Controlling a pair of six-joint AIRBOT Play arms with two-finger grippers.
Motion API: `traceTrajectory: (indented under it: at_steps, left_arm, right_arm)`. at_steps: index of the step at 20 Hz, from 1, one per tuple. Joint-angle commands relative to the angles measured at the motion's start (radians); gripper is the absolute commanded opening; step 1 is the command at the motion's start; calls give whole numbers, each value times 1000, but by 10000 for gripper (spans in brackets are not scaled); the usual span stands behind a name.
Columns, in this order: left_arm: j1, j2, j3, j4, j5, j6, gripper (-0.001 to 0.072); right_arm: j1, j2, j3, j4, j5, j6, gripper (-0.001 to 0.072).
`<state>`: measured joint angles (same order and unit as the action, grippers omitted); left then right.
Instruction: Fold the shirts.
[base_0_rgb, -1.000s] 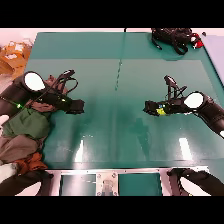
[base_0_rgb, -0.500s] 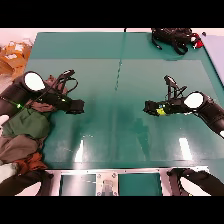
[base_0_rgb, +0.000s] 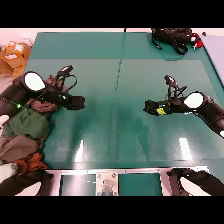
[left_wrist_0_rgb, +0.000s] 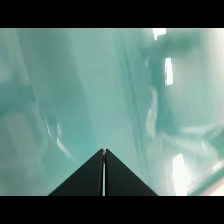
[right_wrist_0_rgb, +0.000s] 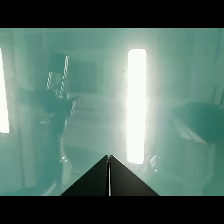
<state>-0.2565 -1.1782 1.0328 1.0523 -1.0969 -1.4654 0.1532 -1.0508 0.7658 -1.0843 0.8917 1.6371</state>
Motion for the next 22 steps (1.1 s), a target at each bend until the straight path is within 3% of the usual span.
traceTrajectory:
  at_steps: [1, 2, 3, 4, 5, 7, 9, 12, 16, 17, 18, 19, 21, 22]
  left_arm:
    - [0, 1, 0, 33, 181, 0, 20]
    - [5, 1, 0, 116, 246, -1, 22]
    - [18, 0, 0, 248, 300, -24, 242]
    - [43, -2, 0, 373, 331, -105, 635]
    - [74, -2, 0, 481, 339, -179, 703]
    - [160, -8, 0, 613, 318, -210, 702]
    - [255, -41, -1, 613, 287, -209, 702]
    - [336, -139, -1, 595, 266, -209, 702]
    - [344, -268, -1, 498, 268, -201, 700]
    - [344, -289, -1, 477, 267, -201, 628]
    - [344, -296, 0, 474, 261, -201, 205]
    - [344, -296, 10, 473, 247, -190, 20]
    - [344, -296, 68, 443, 192, -158, 19]
    - [344, -296, 117, 405, 150, -121, 19]
  right_arm:
    - [1, 1, 0, 3, -53, 0, 16]
    - [1, 1, 0, 3, -73, 0, 18]
    - [0, 1, 2, 3, -90, 0, 19]
    - [-1, 1, 3, 3, -97, 1, 66]
    - [-2, 1, 4, 3, -103, 1, 145]
    - [-2, 1, 4, 2, -125, 0, 224]
    - [-2, 1, 4, 2, -155, 0, 305]
    - [-10, 1, 4, 1, -194, 0, 337]
    - [-67, 1, 4, 3, -187, 1, 328]
    - [-88, 1, 4, 3, -177, 1, 260]
    - [-111, 1, 4, 3, -157, 1, 169]
    - [-136, 1, 4, 3, -131, 1, 126]
    - [-188, 1, 4, 3, -72, 0, 16]
    - [-218, 1, 4, 3, -48, 0, 17]
